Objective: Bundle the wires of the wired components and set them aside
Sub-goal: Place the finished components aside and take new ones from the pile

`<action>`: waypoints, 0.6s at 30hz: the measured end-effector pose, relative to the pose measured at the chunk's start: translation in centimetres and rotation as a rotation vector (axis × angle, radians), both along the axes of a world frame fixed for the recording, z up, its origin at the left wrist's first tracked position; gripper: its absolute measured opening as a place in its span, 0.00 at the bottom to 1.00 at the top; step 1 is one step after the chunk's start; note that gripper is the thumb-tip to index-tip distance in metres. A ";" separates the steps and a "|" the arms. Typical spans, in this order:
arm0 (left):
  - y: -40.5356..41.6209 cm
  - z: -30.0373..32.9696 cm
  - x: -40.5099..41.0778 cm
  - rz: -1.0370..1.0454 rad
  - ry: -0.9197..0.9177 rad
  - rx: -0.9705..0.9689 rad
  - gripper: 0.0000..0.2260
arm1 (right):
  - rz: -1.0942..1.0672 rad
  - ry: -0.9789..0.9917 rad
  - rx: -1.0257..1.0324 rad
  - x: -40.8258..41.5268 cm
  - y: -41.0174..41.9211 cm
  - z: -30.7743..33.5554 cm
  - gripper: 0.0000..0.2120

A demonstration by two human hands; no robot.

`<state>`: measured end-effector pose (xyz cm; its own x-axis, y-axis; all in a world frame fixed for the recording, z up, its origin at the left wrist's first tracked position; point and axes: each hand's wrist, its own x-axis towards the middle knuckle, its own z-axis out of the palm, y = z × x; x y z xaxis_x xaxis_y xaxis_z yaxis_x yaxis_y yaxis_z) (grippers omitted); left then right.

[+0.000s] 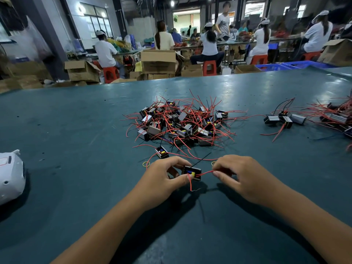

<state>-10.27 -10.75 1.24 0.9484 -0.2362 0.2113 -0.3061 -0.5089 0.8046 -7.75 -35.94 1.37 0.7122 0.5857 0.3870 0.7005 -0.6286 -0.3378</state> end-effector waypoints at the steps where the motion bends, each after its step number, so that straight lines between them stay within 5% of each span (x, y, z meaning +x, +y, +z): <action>1: -0.1 0.1 0.0 0.008 0.006 -0.030 0.06 | 0.002 0.004 0.008 0.0 0.0 0.0 0.05; 5: -0.3 0.3 0.0 0.038 0.000 -0.095 0.04 | 0.016 0.025 0.047 -0.6 0.6 0.3 0.05; 10: -0.3 0.0 -0.2 -0.013 -0.235 0.209 0.05 | 0.019 0.035 0.058 -2.5 2.2 0.3 0.09; 18: -0.6 0.5 -0.1 0.154 0.041 -0.402 0.08 | 0.101 0.276 0.191 -4.1 3.5 0.2 0.14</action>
<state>-10.40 -11.32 1.78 0.9758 0.0017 0.2189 -0.2146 -0.1893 0.9582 -11.88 -32.47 1.58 0.7472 0.5941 0.2979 0.6221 -0.4675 -0.6280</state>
